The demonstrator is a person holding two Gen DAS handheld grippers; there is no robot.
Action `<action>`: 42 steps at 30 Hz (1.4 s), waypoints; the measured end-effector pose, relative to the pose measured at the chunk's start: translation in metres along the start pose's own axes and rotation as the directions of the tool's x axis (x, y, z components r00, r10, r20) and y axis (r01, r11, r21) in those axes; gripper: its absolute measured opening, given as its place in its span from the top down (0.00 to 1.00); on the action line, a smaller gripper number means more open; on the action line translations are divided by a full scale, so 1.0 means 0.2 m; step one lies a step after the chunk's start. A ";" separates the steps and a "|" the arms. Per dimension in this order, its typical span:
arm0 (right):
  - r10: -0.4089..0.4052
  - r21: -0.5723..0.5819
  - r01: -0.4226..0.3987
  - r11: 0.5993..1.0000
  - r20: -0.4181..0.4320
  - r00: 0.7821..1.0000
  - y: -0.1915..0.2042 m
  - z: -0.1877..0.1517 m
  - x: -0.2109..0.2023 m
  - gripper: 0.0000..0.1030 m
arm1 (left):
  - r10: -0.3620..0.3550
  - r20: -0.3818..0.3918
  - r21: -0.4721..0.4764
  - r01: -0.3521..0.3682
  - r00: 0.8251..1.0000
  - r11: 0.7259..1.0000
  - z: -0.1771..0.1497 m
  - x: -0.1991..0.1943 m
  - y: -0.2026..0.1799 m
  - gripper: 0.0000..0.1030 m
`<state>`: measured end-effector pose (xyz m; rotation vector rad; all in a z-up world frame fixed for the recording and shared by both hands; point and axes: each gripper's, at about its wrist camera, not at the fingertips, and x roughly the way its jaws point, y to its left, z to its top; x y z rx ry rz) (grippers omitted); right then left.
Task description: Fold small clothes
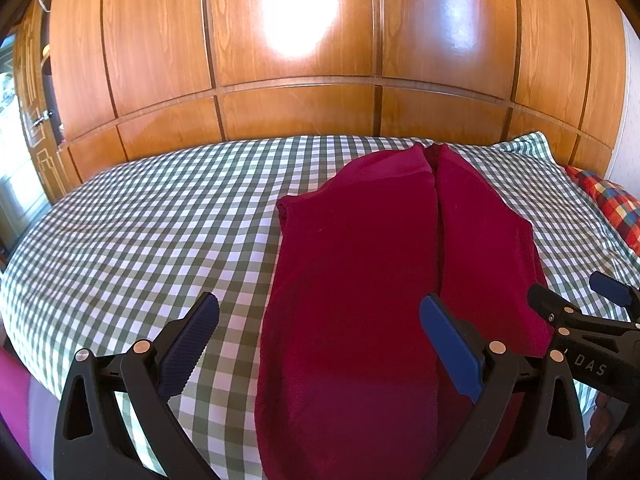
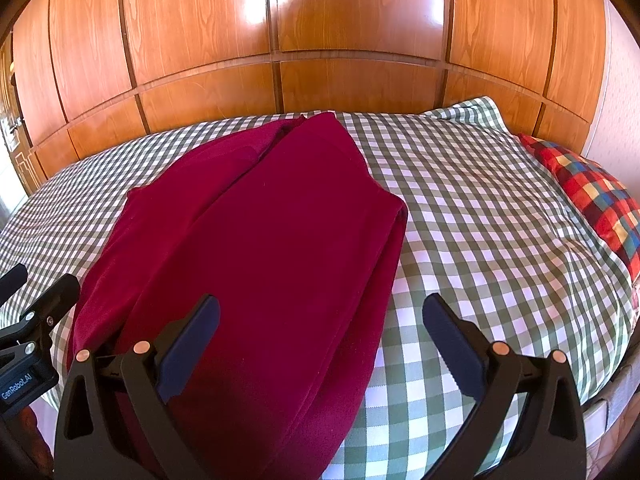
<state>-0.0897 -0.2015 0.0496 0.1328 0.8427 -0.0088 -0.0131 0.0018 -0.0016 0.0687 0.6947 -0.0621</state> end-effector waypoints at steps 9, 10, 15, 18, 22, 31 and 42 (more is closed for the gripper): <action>0.013 0.006 -0.013 1.000 -0.008 1.000 -0.02 -0.01 0.00 0.02 | -0.004 -0.019 0.004 0.004 1.000 1.000 -0.01 0.01 0.01 0.03; 0.015 0.007 -0.015 1.000 -0.009 1.000 -0.02 -0.01 0.00 0.02 | -0.003 -0.022 0.006 0.003 1.000 1.000 -0.01 0.02 0.01 0.03; 0.039 0.012 -0.039 0.999 -0.025 0.999 -0.04 -0.02 0.01 0.02 | -0.003 -0.041 0.009 0.003 0.999 1.000 -0.03 0.03 0.02 0.03; 0.087 0.010 -0.087 0.996 -0.039 0.995 -0.07 -0.03 0.01 0.02 | -0.047 -0.073 0.010 0.048 0.996 0.999 -0.03 0.05 0.04 0.05; 0.133 0.043 -0.129 0.991 -0.092 0.987 -0.16 -0.08 0.04 0.03 | -0.144 -0.135 0.020 0.148 0.980 0.989 -0.06 0.08 0.06 0.20; 0.243 -0.025 -0.247 0.969 -0.122 0.962 -0.07 -0.12 0.07 0.51 | -0.259 -0.210 0.090 0.283 0.943 0.955 -0.16 0.12 -0.04 0.81; 0.241 -0.136 -0.251 0.958 -0.089 0.966 -0.15 -0.07 0.05 0.94 | -0.289 -0.123 -0.146 0.271 0.949 0.951 0.09 0.11 0.39 0.95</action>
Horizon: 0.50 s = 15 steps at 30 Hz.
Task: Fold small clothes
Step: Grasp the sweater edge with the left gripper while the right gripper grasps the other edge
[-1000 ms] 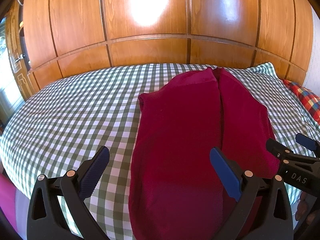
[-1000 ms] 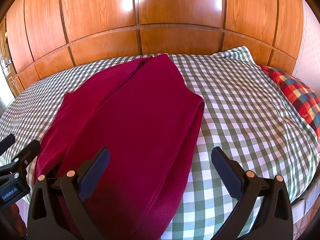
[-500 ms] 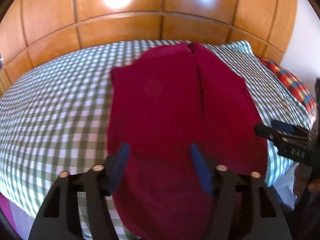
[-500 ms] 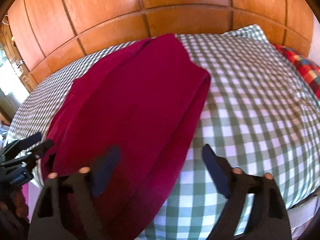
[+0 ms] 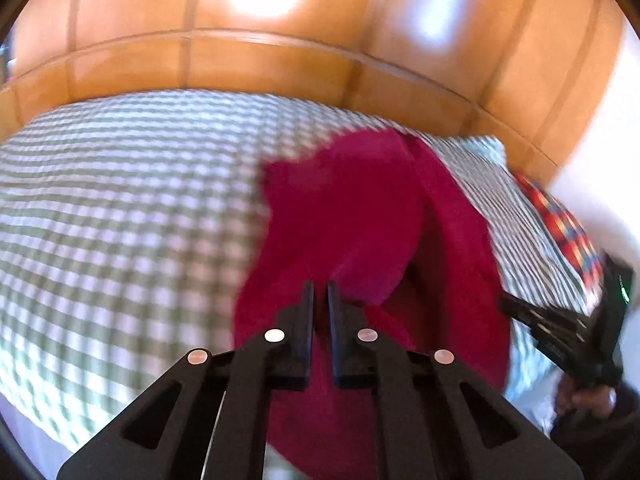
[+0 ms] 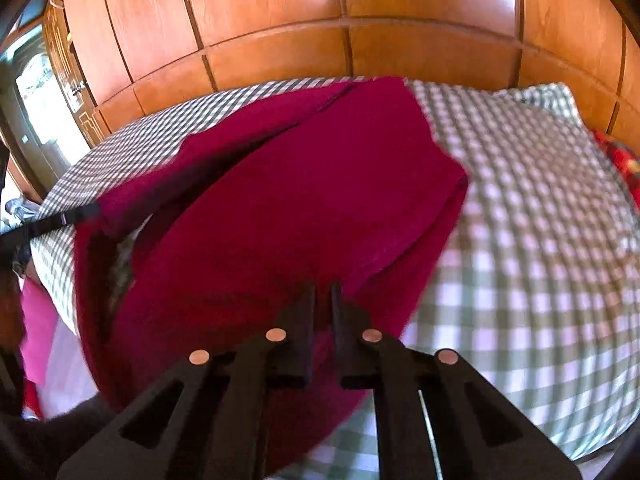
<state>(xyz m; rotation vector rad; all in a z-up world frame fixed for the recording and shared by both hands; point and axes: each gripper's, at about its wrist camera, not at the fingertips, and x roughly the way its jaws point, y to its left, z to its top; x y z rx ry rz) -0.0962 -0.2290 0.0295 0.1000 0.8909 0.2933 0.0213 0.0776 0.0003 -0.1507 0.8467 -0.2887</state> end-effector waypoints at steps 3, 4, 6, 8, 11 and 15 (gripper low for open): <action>-0.063 0.026 0.061 0.998 0.043 0.997 -0.12 0.05 -0.08 0.95 | 0.085 0.052 -0.068 -0.081 0.995 0.994 0.14 -0.04 0.18 0.96; -0.100 0.041 0.097 0.994 0.060 0.993 -0.19 0.08 -0.11 0.95 | 0.119 0.066 -0.086 -0.113 0.991 0.990 0.19 -0.05 0.23 0.96; -0.167 0.066 0.162 0.985 0.081 0.983 -0.30 0.12 -0.15 0.95 | 0.177 0.086 -0.105 -0.168 0.980 0.980 0.28 -0.05 0.31 0.96; -0.267 0.075 0.261 0.963 0.091 0.959 -0.43 0.18 -0.17 0.95 | 0.234 0.094 -0.124 -0.222 0.968 0.967 0.37 -0.03 0.38 0.96; -0.420 0.071 0.416 0.907 0.076 0.904 -0.64 0.28 -0.12 0.95 | 0.323 0.100 -0.150 -0.307 0.941 0.940 0.50 0.02 0.46 0.97; -0.546 0.110 0.543 0.832 0.000 0.838 -0.98 0.42 0.01 0.95 | 0.432 0.088 -0.202 -0.409 0.897 0.890 0.67 0.11 0.58 1.00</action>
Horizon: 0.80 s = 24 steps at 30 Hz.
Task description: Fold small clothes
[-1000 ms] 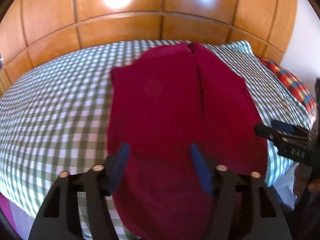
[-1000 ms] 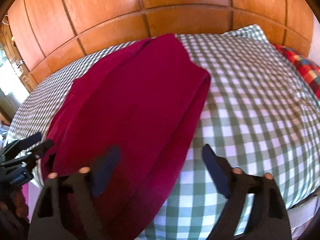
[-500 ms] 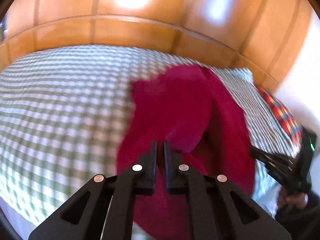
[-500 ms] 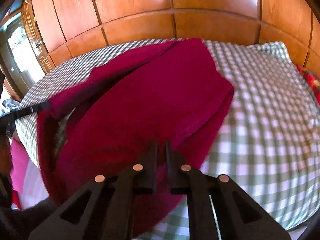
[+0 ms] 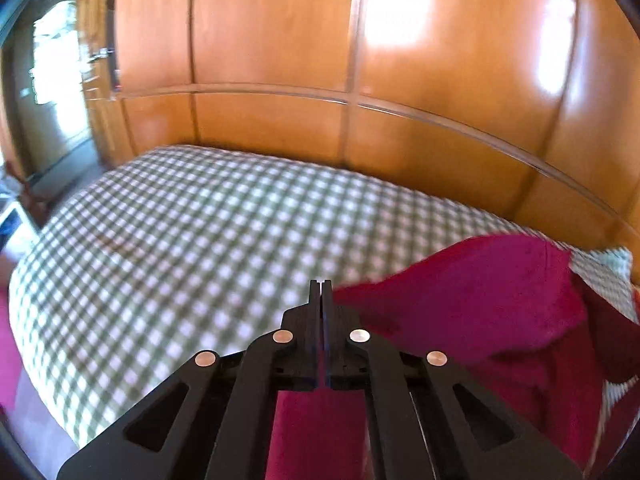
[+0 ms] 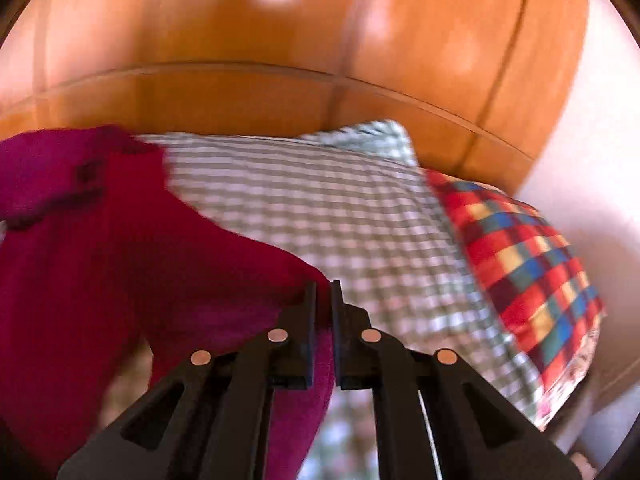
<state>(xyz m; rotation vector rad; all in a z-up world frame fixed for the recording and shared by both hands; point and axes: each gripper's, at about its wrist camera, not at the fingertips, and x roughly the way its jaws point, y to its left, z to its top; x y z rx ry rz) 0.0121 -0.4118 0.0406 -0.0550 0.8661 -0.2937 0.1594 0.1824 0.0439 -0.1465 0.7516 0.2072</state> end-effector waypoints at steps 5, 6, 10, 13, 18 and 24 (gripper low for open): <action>-0.019 0.037 0.023 0.999 -0.087 0.996 -0.04 0.07 0.20 0.79 | 0.040 -0.027 -0.084 -0.042 0.999 0.996 0.08 0.10 0.01 1.00; -0.029 0.036 0.032 0.999 -0.070 0.997 -0.03 0.07 0.18 0.64 | 0.021 -0.030 -0.090 -0.024 0.999 0.996 0.07 0.08 0.01 1.00; 0.026 0.010 -0.025 1.000 -0.021 0.999 0.05 -0.02 0.01 0.24 | -0.068 -0.048 -0.065 0.065 0.997 0.996 -0.08 -0.01 0.01 1.00; 0.267 0.052 -0.263 0.963 -0.088 0.960 0.13 -0.18 -0.13 0.24 | -0.254 -0.134 -0.056 0.248 0.958 0.967 -0.27 -0.04 -0.05 1.00; 0.667 0.229 -0.626 0.745 -0.276 0.692 0.31 -0.51 -0.26 0.34 | -0.495 -0.320 -0.131 0.480 0.808 0.867 -0.66 -0.03 -0.16 1.00; 0.743 0.264 -0.696 0.667 -0.292 0.602 0.49 -0.69 -0.36 0.41 | -0.648 -0.304 -0.309 0.571 0.698 0.760 -0.91 -0.04 -0.24 0.50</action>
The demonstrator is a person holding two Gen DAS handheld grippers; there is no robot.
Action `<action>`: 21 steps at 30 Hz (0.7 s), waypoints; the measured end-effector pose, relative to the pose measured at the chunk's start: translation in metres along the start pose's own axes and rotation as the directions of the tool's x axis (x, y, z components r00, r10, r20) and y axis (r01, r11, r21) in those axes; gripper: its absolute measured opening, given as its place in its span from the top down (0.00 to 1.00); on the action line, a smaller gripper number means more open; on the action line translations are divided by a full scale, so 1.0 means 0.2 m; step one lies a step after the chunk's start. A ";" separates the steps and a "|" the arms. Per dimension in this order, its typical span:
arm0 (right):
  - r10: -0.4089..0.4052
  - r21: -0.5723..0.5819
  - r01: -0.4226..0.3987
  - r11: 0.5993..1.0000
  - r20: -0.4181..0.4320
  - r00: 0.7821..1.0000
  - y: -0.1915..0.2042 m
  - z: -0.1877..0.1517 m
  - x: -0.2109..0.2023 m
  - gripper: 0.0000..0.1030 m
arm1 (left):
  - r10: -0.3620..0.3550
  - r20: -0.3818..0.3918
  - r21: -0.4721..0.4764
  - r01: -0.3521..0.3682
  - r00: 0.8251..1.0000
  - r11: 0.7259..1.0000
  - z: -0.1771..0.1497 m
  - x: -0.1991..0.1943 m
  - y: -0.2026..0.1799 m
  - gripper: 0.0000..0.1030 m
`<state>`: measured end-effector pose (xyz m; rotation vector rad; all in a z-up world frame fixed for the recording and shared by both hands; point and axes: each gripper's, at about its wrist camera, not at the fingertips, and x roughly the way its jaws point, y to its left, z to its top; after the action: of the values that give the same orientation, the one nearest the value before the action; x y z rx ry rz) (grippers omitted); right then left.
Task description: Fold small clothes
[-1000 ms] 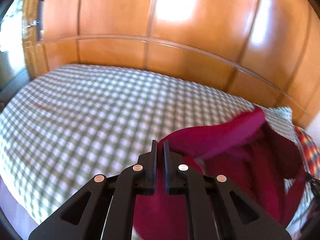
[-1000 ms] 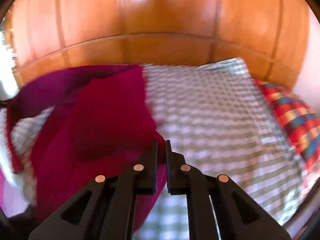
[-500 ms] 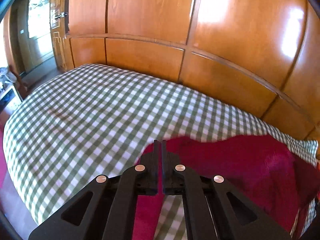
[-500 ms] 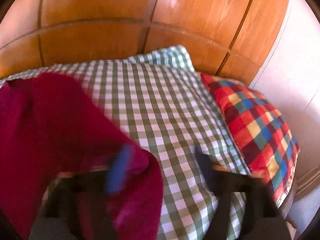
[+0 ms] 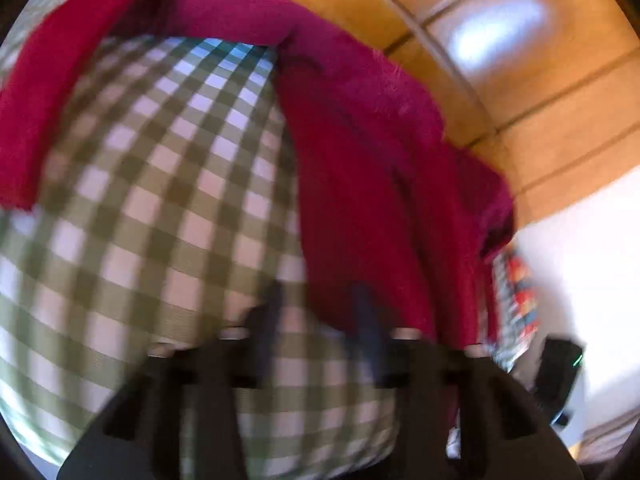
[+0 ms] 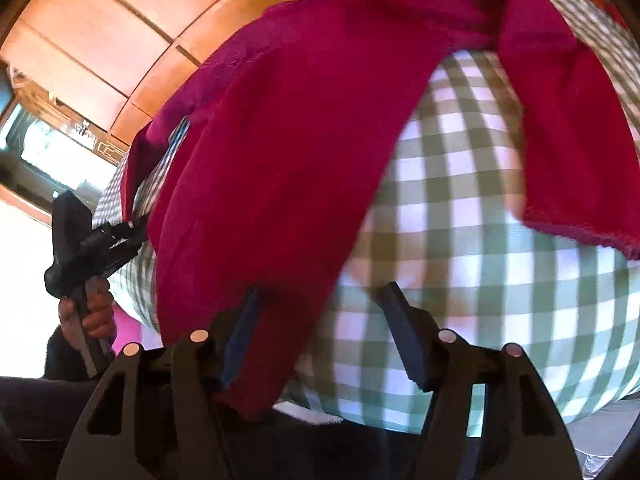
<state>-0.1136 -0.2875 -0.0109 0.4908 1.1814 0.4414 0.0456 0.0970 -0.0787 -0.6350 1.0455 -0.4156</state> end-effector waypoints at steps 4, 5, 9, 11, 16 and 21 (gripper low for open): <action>0.048 -0.013 -0.048 0.999 0.015 0.999 0.05 0.05 0.03 0.80 | -0.052 0.060 -0.035 0.054 0.997 0.998 0.04 0.04 -0.09 0.39; 0.038 -0.043 -0.038 0.998 0.017 0.999 0.07 0.06 0.03 0.84 | -0.052 0.062 -0.022 0.053 0.997 0.998 0.05 0.05 -0.12 0.51; -0.008 -0.108 0.016 0.994 0.074 0.997 0.09 0.06 -0.06 0.90 | 0.027 0.017 0.115 -0.029 0.999 0.993 0.06 0.09 -0.21 0.93; -0.032 -0.118 0.048 0.992 0.140 0.990 0.06 0.08 -0.20 0.91 | 0.011 0.013 0.128 -0.012 1.000 0.992 0.08 0.01 -0.23 0.93; -0.111 -0.090 0.139 0.986 0.265 0.958 -0.06 0.15 -0.49 0.91 | -0.053 0.040 0.116 0.048 0.998 0.992 0.16 -0.36 -0.26 0.93; -0.230 -0.090 0.254 0.963 0.221 0.948 -0.14 0.19 -0.42 0.92 | -0.007 0.019 0.118 0.005 1.000 0.993 0.20 -0.48 -0.21 0.93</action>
<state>-0.1027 -0.3620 0.0476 0.2773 0.9912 0.2381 0.0370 0.1335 0.0271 -0.5360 0.9937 -0.4718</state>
